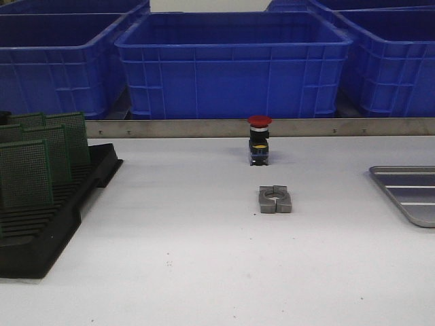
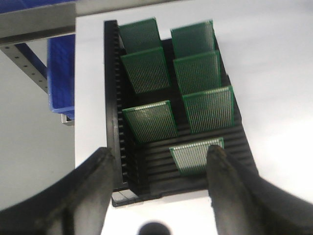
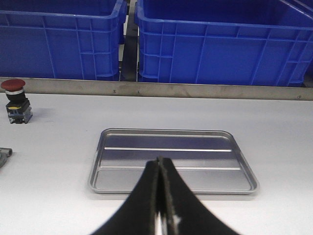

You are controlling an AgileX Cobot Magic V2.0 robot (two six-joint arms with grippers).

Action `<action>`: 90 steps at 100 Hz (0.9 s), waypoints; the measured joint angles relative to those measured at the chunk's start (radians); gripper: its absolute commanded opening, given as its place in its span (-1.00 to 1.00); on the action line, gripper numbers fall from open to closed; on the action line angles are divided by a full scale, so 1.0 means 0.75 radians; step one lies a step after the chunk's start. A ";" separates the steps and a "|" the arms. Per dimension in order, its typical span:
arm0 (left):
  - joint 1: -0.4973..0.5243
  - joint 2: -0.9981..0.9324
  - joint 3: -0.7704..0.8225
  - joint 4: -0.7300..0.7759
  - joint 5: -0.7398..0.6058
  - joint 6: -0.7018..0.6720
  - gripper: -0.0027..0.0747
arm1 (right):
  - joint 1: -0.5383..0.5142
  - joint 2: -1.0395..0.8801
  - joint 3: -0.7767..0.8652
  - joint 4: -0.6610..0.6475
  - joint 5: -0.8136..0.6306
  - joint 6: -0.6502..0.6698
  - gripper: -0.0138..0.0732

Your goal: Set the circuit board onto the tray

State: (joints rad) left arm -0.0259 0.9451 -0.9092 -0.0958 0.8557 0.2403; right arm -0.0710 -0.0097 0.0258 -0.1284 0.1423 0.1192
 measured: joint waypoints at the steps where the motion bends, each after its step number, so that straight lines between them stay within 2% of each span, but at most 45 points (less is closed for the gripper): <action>1: 0.000 0.018 -0.010 -0.007 0.009 0.047 0.16 | 0.000 0.000 0.000 0.000 0.000 0.000 -0.82; 17: 0.000 0.205 -0.102 -0.201 0.225 0.678 0.16 | 0.000 0.000 0.000 0.000 0.000 0.000 -0.82; 27: 0.000 0.302 -0.123 -0.268 0.281 1.083 0.16 | 0.000 0.000 0.000 0.000 0.000 0.000 -0.82; 43: 0.000 0.425 -0.125 -0.273 0.269 1.450 0.16 | 0.000 0.000 0.000 0.000 0.000 0.000 -0.82; 57: 0.000 0.531 -0.125 -0.264 0.164 1.605 0.16 | 0.000 0.000 0.000 0.000 0.000 0.000 -0.82; 90: 0.000 0.758 -0.129 -0.276 0.095 1.644 0.16 | 0.000 0.000 0.000 0.000 0.000 0.000 -0.82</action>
State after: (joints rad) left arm -0.0259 1.5134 -1.0059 -0.3030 0.9271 1.4732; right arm -0.0710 -0.0097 0.0258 -0.1284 0.1423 0.1192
